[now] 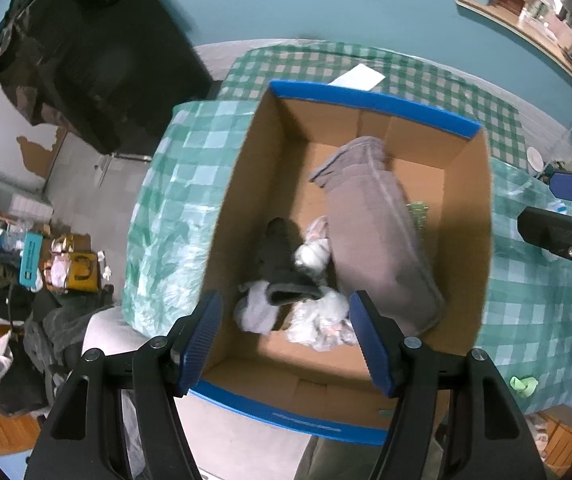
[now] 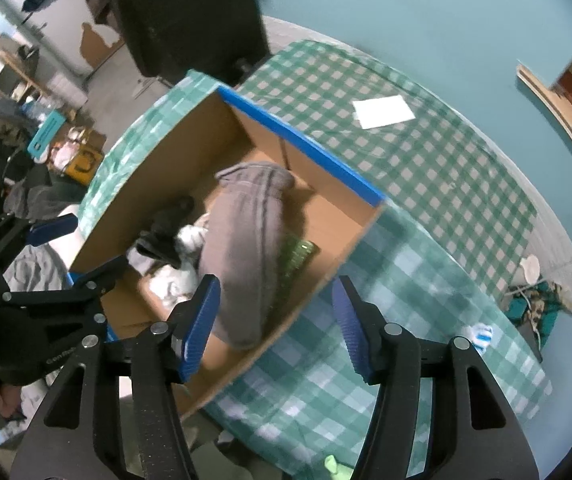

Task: Organize soft objects
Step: 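Move both tools back over the table toward the light green cloth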

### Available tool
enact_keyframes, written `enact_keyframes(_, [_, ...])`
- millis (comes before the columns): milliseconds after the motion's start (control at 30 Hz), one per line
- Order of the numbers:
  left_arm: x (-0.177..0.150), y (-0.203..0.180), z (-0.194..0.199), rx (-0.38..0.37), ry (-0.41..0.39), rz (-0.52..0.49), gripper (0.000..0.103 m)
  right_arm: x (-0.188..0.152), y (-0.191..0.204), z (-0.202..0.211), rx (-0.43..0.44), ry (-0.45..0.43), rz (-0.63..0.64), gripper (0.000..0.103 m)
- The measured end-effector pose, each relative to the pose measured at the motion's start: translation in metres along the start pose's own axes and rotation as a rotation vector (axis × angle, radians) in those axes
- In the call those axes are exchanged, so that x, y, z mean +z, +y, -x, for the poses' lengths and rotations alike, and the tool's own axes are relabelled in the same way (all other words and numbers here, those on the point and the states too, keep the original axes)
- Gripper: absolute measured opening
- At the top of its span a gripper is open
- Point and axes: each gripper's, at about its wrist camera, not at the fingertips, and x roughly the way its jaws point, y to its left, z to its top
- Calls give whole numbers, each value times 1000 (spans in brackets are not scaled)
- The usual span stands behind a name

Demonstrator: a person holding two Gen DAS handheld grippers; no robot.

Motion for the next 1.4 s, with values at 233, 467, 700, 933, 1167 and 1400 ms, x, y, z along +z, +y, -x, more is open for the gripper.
enact_keyframes(233, [4,-33,11,-14,-17,-69,67,-26,-40,12,-23,-3,-90,59])
enact_keyframes(467, [1,-70,22,-36,-31,-152,67,-62,-74,22,-47,8,-169,59])
enact_keyframes(700, [-8,-110,29,-57,-34,-238,67,-102,-101,28,-59,20,-237,59])
enact_keyframes(933, [-23,-141,32,-80,-31,-306,67,-138,-117,33,-56,24,-282,59])
enact_keyframes(1167, [-51,-170,19,-104,2,-378,67,-183,-121,18,-46,46,-289,59])
enact_keyframes(1400, [-83,-185,0,-120,43,-401,67,-231,-113,-8,-43,105,-266,59])
